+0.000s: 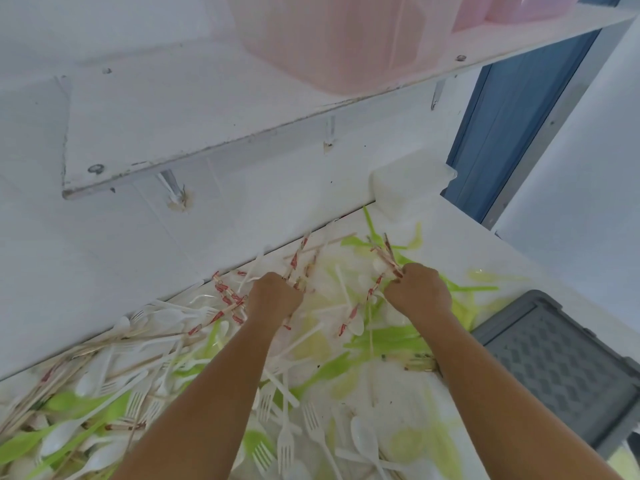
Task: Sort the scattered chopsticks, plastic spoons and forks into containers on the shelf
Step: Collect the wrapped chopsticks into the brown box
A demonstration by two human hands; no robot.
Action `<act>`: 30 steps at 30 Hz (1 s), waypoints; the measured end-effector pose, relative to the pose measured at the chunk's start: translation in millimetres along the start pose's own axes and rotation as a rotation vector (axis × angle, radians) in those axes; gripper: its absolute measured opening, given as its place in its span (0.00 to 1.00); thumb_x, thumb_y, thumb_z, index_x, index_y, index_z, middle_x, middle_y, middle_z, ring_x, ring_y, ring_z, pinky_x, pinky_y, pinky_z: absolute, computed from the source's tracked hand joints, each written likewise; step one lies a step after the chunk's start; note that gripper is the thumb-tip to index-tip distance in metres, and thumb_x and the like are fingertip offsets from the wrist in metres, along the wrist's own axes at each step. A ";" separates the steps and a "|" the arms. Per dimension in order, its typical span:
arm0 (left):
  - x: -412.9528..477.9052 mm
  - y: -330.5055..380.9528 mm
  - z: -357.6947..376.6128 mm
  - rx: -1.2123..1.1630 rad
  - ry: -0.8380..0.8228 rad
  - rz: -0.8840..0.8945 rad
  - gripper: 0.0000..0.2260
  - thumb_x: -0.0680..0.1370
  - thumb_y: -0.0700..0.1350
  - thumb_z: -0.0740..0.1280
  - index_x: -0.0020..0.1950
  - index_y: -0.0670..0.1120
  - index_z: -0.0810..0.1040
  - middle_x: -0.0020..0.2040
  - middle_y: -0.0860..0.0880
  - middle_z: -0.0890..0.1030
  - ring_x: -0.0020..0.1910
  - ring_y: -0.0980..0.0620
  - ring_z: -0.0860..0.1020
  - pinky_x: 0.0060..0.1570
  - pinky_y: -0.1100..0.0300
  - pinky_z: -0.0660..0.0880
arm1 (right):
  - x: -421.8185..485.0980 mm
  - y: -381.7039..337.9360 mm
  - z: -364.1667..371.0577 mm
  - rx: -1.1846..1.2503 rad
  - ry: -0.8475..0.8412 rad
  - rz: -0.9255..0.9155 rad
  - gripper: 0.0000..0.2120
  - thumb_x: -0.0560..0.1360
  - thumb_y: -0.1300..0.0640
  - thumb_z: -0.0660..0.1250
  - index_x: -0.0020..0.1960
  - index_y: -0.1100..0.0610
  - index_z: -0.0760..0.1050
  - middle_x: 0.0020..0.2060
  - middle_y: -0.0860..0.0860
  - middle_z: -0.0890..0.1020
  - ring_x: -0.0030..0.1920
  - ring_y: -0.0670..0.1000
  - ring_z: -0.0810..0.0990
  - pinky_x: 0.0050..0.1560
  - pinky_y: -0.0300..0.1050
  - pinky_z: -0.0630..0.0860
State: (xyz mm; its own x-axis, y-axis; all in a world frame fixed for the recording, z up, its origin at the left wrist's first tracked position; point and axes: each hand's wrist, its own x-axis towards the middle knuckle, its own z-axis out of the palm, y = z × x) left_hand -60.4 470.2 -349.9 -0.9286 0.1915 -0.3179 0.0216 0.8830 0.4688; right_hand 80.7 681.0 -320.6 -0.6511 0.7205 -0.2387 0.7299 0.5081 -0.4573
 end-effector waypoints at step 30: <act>-54.1 -56.8 -119.6 0.118 -0.338 0.031 0.06 0.78 0.39 0.60 0.48 0.43 0.76 0.35 0.46 0.82 0.28 0.50 0.78 0.31 0.58 0.75 | -3.0 0.4 9.2 0.818 -0.176 0.107 0.07 0.84 0.57 0.61 0.48 0.59 0.73 0.28 0.53 0.73 0.29 0.55 0.80 0.36 0.51 0.78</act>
State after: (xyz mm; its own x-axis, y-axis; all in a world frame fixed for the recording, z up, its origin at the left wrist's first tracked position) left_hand -55.7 358.4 -260.8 -0.7525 0.3326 -0.5685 0.1091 0.9141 0.3905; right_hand 81.0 674.7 -327.9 -0.6593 0.6271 -0.4148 0.4524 -0.1098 -0.8850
